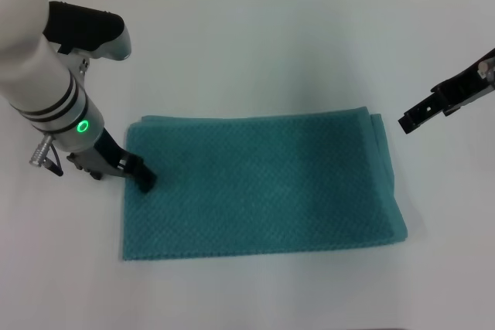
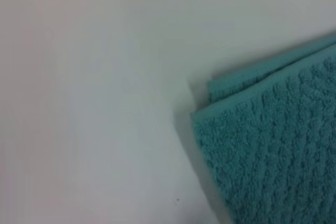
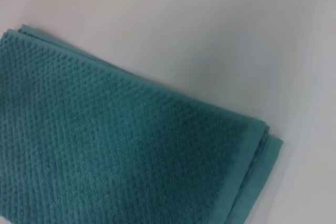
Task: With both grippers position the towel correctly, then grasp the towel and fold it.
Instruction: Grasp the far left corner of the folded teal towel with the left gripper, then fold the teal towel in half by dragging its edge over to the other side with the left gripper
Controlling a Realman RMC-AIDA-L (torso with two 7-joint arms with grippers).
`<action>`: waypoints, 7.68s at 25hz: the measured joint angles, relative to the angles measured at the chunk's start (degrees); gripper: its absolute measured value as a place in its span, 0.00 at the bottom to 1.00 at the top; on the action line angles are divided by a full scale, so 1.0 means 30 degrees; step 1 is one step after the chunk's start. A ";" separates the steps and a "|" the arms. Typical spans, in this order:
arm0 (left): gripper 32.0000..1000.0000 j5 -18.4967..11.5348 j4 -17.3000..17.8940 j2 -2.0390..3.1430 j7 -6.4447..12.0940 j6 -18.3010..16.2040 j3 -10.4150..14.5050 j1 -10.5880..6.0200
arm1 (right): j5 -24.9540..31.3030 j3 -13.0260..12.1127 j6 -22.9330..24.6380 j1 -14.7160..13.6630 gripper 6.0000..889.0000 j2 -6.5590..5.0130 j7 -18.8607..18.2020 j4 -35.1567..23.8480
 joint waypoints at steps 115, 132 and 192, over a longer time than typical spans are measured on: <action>0.05 0.1562 0.1089 0.0291 0.0016 0.1773 -0.0156 0.0072 | 0.0088 0.0000 0.0066 0.0029 0.96 0.0000 -0.0158 -0.0003; 0.05 0.2744 0.1165 0.1485 0.0088 0.2664 -0.0469 0.0483 | 0.0087 0.0057 0.0120 -0.0084 0.96 0.0000 -0.0289 0.0003; 0.11 -0.8181 0.5650 0.0135 0.0123 0.2435 0.1065 -0.1128 | 0.0146 0.0139 0.0265 0.0470 0.96 0.0000 -0.0336 -0.0001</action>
